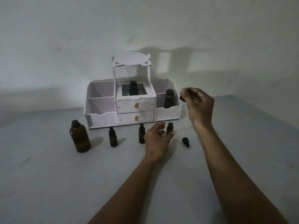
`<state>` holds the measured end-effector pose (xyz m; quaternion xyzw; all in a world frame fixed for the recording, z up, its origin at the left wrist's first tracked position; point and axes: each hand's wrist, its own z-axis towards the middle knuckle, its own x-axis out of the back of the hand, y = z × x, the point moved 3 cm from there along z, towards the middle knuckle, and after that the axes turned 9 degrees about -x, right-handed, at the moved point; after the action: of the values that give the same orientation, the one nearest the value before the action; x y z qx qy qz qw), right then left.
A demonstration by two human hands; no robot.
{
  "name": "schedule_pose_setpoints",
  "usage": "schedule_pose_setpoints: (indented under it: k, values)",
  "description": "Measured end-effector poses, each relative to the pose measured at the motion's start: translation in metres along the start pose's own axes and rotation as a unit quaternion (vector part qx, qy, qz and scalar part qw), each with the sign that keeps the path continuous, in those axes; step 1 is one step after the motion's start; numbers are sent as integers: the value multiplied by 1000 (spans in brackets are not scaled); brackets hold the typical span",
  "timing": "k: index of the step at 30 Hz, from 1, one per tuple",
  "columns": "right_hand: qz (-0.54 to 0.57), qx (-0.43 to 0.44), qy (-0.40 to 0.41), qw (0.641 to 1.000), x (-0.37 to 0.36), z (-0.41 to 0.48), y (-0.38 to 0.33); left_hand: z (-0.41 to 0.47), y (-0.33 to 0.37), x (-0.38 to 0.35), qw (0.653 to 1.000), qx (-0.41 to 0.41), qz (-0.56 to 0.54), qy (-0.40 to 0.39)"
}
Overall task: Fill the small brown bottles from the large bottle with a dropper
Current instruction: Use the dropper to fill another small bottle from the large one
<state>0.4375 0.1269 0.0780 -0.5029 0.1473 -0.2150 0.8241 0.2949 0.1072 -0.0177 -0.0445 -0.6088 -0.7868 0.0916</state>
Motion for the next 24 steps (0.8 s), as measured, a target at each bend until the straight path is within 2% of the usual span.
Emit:
schedule_pose_setpoints:
  k: [24]
  values:
    - [-32, 14, -4, 999, -9, -4, 19, 14, -5, -9, 995, -52, 82, 11]
